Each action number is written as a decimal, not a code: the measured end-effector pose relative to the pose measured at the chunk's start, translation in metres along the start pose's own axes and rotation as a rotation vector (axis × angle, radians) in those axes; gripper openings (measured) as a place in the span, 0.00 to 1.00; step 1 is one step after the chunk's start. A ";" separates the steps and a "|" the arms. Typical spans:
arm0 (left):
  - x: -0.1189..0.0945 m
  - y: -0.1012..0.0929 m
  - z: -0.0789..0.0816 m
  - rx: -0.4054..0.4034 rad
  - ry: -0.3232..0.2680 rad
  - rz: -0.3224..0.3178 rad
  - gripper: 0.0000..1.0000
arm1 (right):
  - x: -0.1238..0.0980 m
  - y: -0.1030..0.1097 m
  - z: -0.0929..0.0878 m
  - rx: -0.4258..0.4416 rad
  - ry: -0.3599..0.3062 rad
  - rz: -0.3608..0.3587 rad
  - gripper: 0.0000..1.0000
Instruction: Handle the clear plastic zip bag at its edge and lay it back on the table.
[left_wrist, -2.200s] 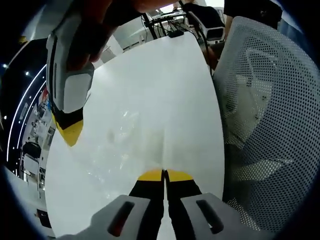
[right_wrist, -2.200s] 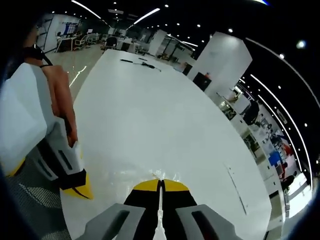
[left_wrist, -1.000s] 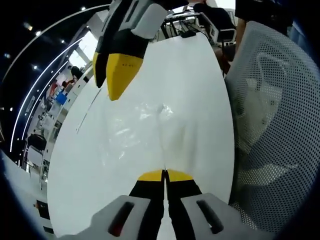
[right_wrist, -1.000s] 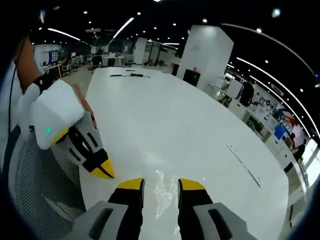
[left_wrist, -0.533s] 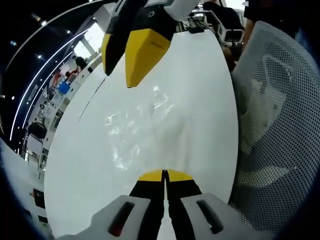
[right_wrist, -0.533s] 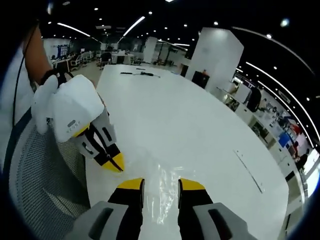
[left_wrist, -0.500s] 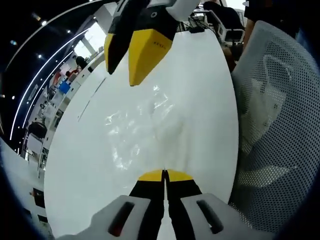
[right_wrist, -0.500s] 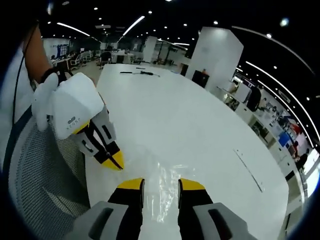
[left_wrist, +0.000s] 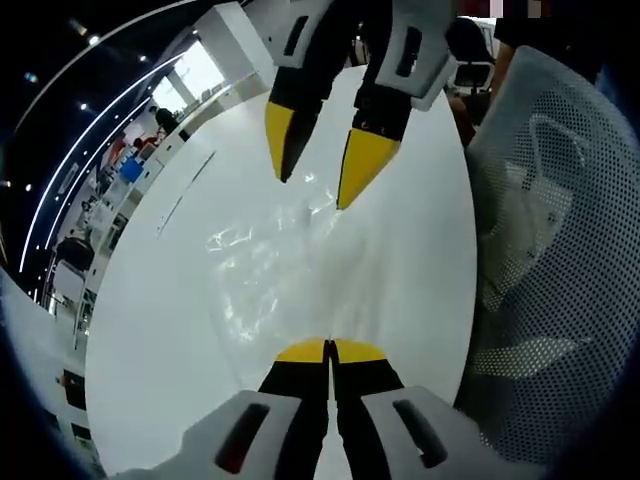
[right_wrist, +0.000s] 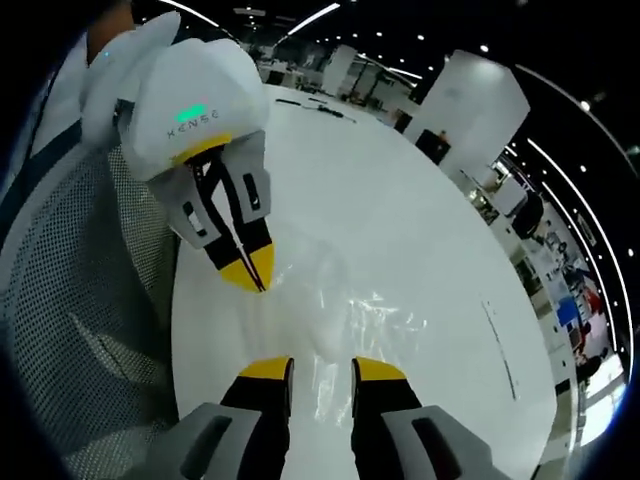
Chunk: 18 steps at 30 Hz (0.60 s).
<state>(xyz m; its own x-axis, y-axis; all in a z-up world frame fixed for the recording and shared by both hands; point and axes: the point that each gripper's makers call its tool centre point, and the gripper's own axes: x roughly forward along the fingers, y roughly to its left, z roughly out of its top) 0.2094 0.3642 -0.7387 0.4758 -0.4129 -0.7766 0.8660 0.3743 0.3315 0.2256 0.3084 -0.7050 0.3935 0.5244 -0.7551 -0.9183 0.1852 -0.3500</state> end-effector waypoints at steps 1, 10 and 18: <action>0.000 0.000 0.000 0.000 0.000 0.000 0.00 | 0.000 0.000 0.000 -0.004 0.002 -0.001 0.18; -0.003 -0.002 0.001 -0.022 -0.006 -0.001 0.00 | 0.012 0.002 0.006 -0.136 0.045 -0.004 0.02; -0.016 -0.001 0.003 -0.082 -0.050 0.013 0.01 | 0.014 0.005 -0.002 -0.167 0.065 -0.005 0.01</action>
<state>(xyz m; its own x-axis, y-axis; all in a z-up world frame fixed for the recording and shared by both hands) 0.2015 0.3674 -0.7252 0.4954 -0.4476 -0.7445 0.8453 0.4457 0.2946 0.2267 0.3146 -0.7182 0.4048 0.4678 -0.7857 -0.8984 0.0437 -0.4369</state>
